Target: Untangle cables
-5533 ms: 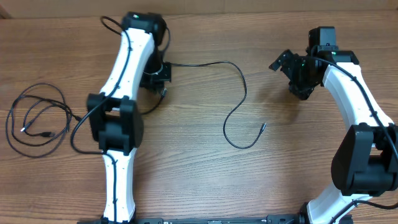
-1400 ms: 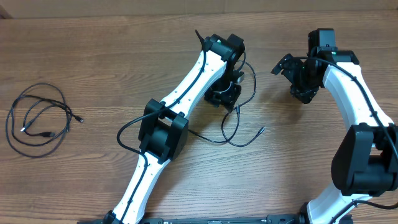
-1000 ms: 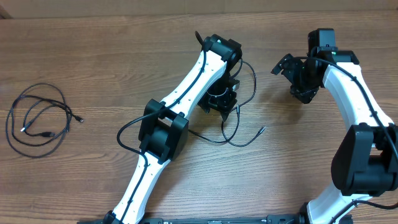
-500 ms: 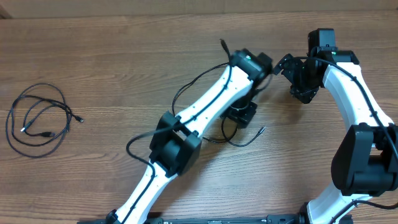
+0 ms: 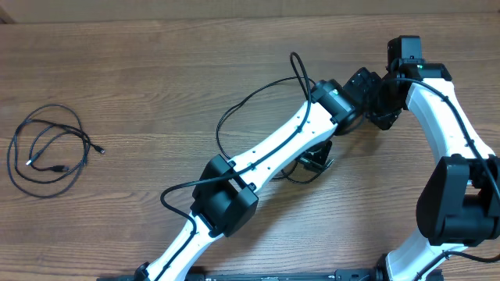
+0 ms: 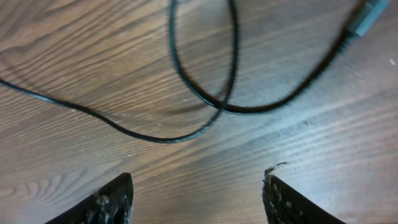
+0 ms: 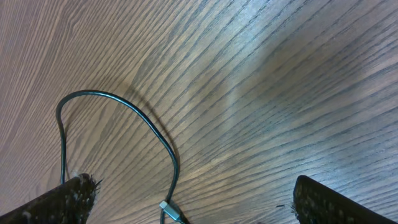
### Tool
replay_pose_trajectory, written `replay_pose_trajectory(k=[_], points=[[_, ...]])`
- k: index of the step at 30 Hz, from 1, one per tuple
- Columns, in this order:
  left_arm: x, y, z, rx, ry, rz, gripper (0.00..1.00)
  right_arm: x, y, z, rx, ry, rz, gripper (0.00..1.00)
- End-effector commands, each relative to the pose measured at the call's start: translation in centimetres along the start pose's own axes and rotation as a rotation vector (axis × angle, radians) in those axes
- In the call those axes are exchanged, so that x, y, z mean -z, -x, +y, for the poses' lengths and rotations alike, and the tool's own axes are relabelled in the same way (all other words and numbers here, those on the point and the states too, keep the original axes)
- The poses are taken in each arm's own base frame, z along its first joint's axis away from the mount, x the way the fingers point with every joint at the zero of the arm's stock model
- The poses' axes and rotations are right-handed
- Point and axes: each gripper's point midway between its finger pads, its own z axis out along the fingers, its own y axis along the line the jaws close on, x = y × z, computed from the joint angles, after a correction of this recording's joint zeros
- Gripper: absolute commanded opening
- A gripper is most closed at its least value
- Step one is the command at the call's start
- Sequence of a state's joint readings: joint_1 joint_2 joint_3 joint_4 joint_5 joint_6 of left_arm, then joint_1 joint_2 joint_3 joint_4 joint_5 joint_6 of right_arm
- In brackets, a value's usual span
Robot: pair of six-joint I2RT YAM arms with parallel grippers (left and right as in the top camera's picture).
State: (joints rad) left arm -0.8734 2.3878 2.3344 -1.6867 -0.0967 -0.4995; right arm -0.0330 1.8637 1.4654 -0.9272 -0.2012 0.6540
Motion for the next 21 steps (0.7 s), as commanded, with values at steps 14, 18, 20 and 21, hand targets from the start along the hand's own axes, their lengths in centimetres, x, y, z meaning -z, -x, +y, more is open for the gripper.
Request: replay_pose_trajectory(k=[14, 18, 20, 21], points=[[0.7, 3.0, 4.5, 0.205, -0.263, 0.046, 0.72, 0.8, 3.4, -1.8, -0.052, -0.045, -0.126, 1.0], [0.2, 2.5, 7.2, 0.221, -0.142, 0.055, 0.7, 2.2, 6.4, -7.4, -0.202, -0.09, -0.145, 1.0], [0.2, 2.5, 7.5, 0.22, -0.127, 0.049, 0.72, 3.0, 7.4, -10.3, -0.277, -0.111, -0.151, 1.0], [0.2, 2.5, 7.4, 0.221, -0.13, 0.049, 0.72, 3.4, 7.8, -11.7, -0.314, -0.121, -0.152, 1.0]])
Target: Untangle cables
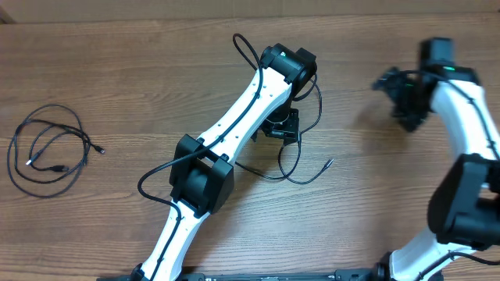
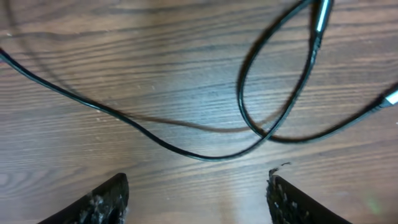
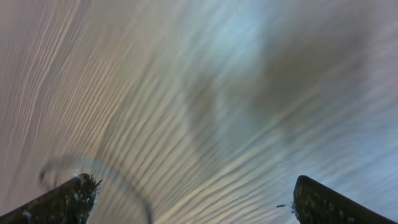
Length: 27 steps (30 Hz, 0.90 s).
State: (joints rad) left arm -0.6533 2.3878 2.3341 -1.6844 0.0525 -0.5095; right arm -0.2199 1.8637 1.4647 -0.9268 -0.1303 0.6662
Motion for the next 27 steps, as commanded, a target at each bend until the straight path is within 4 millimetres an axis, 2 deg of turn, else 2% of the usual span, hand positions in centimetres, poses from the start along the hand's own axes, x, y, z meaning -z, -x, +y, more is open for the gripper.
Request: replay_pose_trajectory(k=[1, 4, 7, 10, 13, 15, 19, 22, 27], points=[[1.3, 0.2, 0.9, -0.008, 0.015, -0.045, 0.72, 1.2, 3.7, -5.7, -0.156, -0.063, -0.044, 1.0], [1.3, 0.3, -0.4, -0.001, -0.05, -0.039, 0.72, 1.9, 4.9, -8.8, -0.242, -0.092, -0.04, 1.0], [1.4, 0.3, -1.8, 0.008, -0.121, -0.031, 0.74, 2.4, 6.1, -10.8, -0.297, -0.095, -0.06, 1.0], [1.6, 0.9, -3.3, -0.001, -0.199, -0.046, 1.0, 2.8, 7.1, -12.3, -0.339, -0.096, -0.079, 1.0], [2.2, 1.2, -4.9, -0.04, -0.29, -0.054, 1.0, 3.0, 7.8, -13.0, -0.36, -0.093, -0.095, 1.0], [2.3, 1.1, -4.8, -0.024, -0.291, -0.048, 1.0, 3.1, 7.9, -13.3, -0.366, -0.094, -0.097, 1.0], [3.2, 0.9, -2.3, 0.054, -0.171, -0.094, 1.0, 3.1, 7.9, -13.3, -0.366, -0.094, -0.097, 1.0], [5.2, -0.3, -1.3, 0.044, -0.097, -0.154, 1.0, 3.1, 7.9, -13.2, -0.365, -0.094, -0.097, 1.0], [8.7, -3.3, -1.6, 0.037, -0.058, -0.241, 1.0, 3.1, 7.9, -13.2, -0.365, -0.094, -0.097, 1.0]])
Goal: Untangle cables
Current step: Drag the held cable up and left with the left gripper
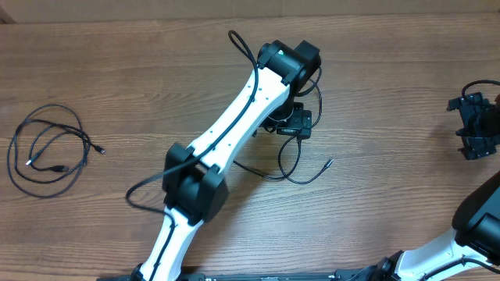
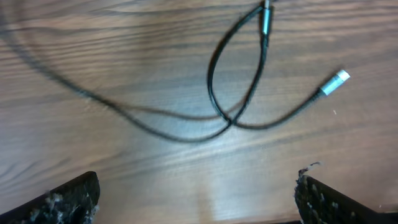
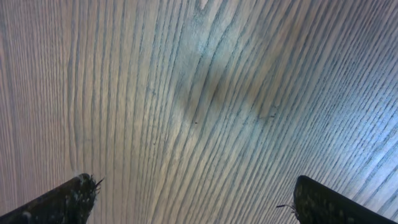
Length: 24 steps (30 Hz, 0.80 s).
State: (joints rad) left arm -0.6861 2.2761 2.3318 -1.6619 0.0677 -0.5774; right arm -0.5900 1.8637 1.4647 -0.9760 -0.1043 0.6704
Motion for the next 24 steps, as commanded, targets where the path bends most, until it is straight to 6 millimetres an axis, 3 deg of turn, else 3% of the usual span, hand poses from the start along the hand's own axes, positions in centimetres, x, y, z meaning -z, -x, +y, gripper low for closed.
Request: replay_pose_trajectory(k=[1, 4, 8, 11, 15, 24], points=[[5.1, -2.1, -0.5, 0.013, 0.031, -0.156, 1.0, 0.2, 0.1, 0.0, -0.002, 0.001, -0.011, 1.0], [5.6, -3.1, -1.3, 0.036, 0.052, -0.19, 1.0, 0.2, 0.1, 0.0, -0.002, 0.001, -0.011, 1.0], [3.8, -4.7, -2.5, 0.066, 0.077, -0.156, 1.0, 0.2, 0.1, 0.0, -0.002, 0.001, -0.011, 1.0], [-0.3, -5.8, -2.3, 0.121, 0.133, -0.093, 1.0, 0.2, 0.1, 0.0, -0.002, 0.001, -0.011, 1.0], [-4.4, -5.3, -1.7, 0.194, 0.148, -0.074, 1.0, 0.2, 0.1, 0.0, -0.002, 0.001, -0.011, 1.0], [-10.3, -3.7, 0.5, 0.392, 0.083, -0.02, 1.0, 0.2, 0.1, 0.0, -0.002, 0.001, -0.011, 1.0]])
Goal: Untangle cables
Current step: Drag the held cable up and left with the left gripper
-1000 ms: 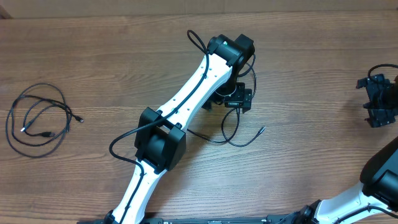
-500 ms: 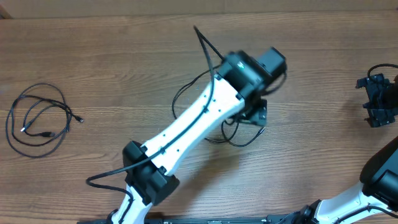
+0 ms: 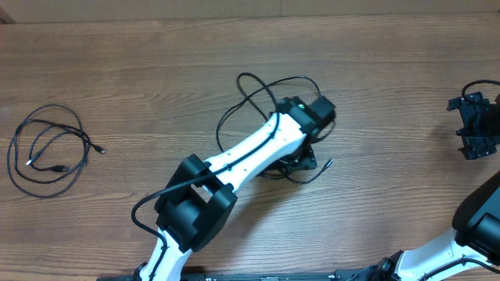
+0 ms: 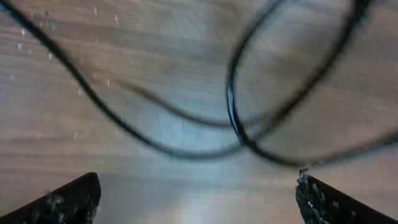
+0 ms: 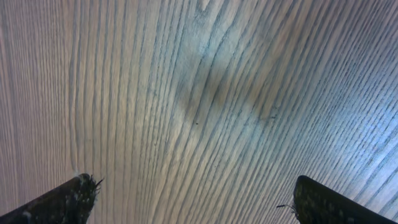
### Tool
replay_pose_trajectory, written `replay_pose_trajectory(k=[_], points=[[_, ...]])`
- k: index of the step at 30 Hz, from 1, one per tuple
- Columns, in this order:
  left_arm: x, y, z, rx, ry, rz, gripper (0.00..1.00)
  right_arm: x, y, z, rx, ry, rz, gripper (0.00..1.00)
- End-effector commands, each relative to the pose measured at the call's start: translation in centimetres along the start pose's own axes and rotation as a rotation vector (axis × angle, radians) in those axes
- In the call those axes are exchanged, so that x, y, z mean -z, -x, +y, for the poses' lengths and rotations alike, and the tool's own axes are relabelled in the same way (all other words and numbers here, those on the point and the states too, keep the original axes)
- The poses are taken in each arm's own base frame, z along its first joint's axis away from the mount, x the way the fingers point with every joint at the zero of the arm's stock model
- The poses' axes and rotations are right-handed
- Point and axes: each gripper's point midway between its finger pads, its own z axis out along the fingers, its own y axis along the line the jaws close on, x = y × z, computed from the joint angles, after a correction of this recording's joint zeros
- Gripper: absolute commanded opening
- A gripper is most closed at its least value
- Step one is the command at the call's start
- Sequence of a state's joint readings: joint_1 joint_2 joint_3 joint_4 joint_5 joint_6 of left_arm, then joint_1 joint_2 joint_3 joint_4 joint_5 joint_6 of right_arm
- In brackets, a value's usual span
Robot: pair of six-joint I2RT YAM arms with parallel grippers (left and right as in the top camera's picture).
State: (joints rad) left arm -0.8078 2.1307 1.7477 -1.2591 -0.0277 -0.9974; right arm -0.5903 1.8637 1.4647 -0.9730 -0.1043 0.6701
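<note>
A black cable (image 3: 225,122) lies in loose loops at the table's middle, its free plug end (image 3: 330,162) pointing right. My left gripper (image 3: 301,161) hangs low over these loops; in the left wrist view the left gripper (image 4: 198,182) is open, and two blurred strands of the cable cross (image 4: 240,140) just ahead of its fingers. A second black cable (image 3: 45,150) lies coiled by itself at the far left. My right gripper (image 3: 472,129) is at the table's right edge; the right wrist view shows this right gripper (image 5: 193,182) open over bare wood.
The wooden table (image 3: 125,70) carries nothing else. The left arm (image 3: 234,168) stretches from the near edge over part of the middle cable and hides it there.
My left gripper has moved toward the near right and come down closer to the middle cable, whose crossing now looks larger and blurred. The right arm has not moved.
Both grippers were open close together over the middle cable. The right gripper then moved away to the right edge and stayed there. The left gripper stood open farther back over the loops, with wider-spread fingers, and now hangs low over the crossing.
</note>
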Motion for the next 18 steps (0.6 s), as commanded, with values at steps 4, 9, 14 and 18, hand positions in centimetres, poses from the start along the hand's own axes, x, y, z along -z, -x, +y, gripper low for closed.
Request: replay_pose_trajectory(k=[4, 9, 14, 18], points=[[-3.4, 0.7, -0.2, 0.097, -0.067, 0.03, 1.0, 0.2, 0.1, -0.1, -0.003, -0.001, -0.009, 1.0], [-5.1, 1.0, -0.5, 0.089, -0.087, -0.006, 0.91, 0.2, 0.1, -0.1, -0.003, -0.001, -0.009, 1.0], [-5.0, 4.5, 0.9, 0.119, -0.032, -0.163, 0.61, 0.2, 0.1, -0.1, -0.003, -0.001, -0.009, 1.0], [-4.7, 6.9, 2.7, 0.099, 0.037, -0.259, 0.45, 0.2, 0.1, -0.1, -0.003, -0.001, -0.009, 1.0]])
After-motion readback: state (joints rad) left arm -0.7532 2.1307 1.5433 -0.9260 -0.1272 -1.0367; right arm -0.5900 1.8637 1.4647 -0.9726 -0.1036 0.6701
